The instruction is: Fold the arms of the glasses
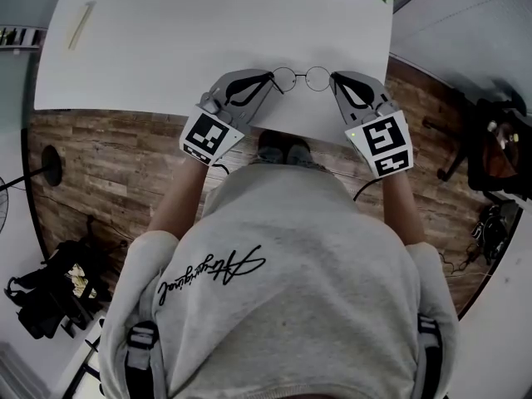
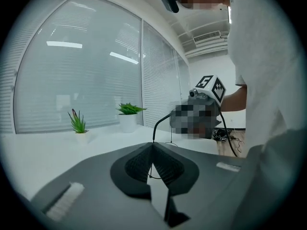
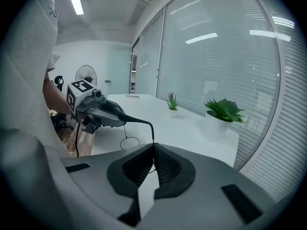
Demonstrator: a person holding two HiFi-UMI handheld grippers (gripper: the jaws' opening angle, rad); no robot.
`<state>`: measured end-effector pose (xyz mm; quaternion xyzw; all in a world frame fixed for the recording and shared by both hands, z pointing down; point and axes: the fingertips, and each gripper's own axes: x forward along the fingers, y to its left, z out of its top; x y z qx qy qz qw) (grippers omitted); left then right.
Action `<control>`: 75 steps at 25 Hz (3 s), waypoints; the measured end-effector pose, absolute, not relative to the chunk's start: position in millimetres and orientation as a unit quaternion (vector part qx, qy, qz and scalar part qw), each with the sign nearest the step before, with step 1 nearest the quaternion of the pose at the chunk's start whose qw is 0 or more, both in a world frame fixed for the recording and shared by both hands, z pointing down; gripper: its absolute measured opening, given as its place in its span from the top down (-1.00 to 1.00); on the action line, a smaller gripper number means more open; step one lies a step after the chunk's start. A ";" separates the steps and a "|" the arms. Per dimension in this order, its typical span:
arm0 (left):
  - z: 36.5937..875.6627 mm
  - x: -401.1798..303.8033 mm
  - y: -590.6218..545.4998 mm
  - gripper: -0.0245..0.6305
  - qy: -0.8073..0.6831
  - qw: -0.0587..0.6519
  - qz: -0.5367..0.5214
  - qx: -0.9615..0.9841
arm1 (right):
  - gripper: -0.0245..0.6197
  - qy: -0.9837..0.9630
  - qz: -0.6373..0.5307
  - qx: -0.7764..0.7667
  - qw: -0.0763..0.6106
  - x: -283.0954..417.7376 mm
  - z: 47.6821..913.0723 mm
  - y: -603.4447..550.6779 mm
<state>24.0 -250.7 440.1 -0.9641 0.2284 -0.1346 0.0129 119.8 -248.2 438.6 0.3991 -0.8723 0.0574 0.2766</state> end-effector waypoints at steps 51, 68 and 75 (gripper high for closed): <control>454.0 16.7 -257.6 0.93 0.242 -0.042 -0.113 -0.963 | 0.92 -0.861 -0.038 0.323 0.391 74.1 487.9 -249.6; 454.5 15.9 -256.9 0.93 0.245 -0.034 -0.118 -0.962 | 0.92 -0.858 0.002 0.370 0.357 109.1 490.8 -257.0; 454.0 15.3 -257.1 0.93 0.243 -0.034 -0.119 -0.962 | 0.74 -0.890 0.041 0.282 0.356 125.9 500.0 -244.0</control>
